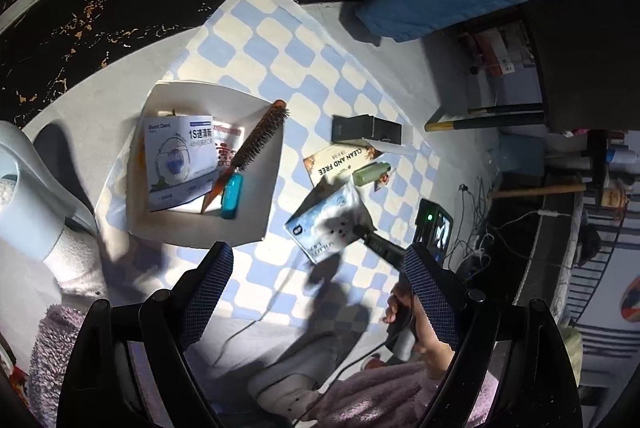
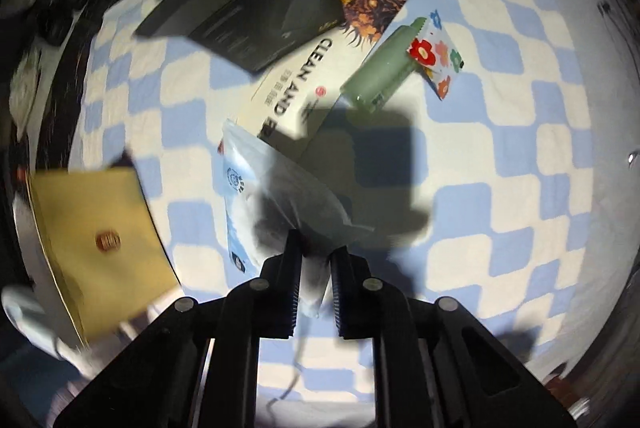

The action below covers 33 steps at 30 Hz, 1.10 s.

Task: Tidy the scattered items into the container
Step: 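Grasp the white Soft Cotton tissue pack with the right gripper, then lift the tissue pack with the right gripper toward the left gripper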

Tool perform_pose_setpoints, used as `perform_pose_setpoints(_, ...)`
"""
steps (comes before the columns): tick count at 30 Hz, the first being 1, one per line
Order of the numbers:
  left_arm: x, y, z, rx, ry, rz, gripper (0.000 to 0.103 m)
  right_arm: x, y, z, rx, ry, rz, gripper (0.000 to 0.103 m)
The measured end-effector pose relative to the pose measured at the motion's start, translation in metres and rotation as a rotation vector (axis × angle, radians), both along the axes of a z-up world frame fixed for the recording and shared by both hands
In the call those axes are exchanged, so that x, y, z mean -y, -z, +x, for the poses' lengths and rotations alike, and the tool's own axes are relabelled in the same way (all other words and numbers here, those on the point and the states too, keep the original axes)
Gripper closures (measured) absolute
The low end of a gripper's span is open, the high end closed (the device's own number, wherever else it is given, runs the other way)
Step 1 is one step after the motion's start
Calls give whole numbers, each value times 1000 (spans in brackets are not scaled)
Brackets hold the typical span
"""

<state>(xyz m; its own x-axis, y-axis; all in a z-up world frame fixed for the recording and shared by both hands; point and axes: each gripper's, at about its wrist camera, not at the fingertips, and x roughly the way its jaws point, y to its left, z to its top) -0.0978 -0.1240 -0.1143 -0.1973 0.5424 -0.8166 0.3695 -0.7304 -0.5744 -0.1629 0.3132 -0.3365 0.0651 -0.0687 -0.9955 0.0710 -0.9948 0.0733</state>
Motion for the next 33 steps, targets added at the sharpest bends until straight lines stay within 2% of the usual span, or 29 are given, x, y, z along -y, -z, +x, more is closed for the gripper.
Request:
perform_pose_setpoints(2,-9,0,-2,-3,16,8,16,13,-10,22,0,-134,79,89)
perform_pose_setpoints(4,-16,0,-3,-3,40,12,16,21,-12,47,18,-211,104,89)
perform_pose_setpoints(9,-23,-2,-2,-7,70,16,16,50,16,78,94,-198,79,89)
perform_pose_setpoints(12,-16,1,2,2,46,33,16,58,26,77,144,-100,-36,89)
perform_pose_setpoints(14,-11,2,3,5,30,42,16,68,31,77,154,-81,-88,87)
perform_pose_setpoints(21,17,2,10,-6,-32,55,16,126,54,80,149,-217,-75,87)
perform_pose_setpoints(22,20,2,11,-7,-38,56,16,131,58,81,151,-219,-62,83)
perform_pose_setpoints(24,27,2,14,-12,-47,54,16,138,68,84,167,-187,-54,62)
perform_pose_setpoints(25,31,2,15,-12,-52,51,16,140,73,86,181,-159,-54,45)
perform_pose_setpoints(27,37,3,18,-10,-62,48,16,138,84,90,206,-82,-53,42)
perform_pose_setpoints(31,49,4,24,-3,-85,54,16,115,106,91,268,191,-53,39)
perform_pose_setpoints(33,53,3,26,-4,-89,57,16,105,112,89,267,296,-61,39)
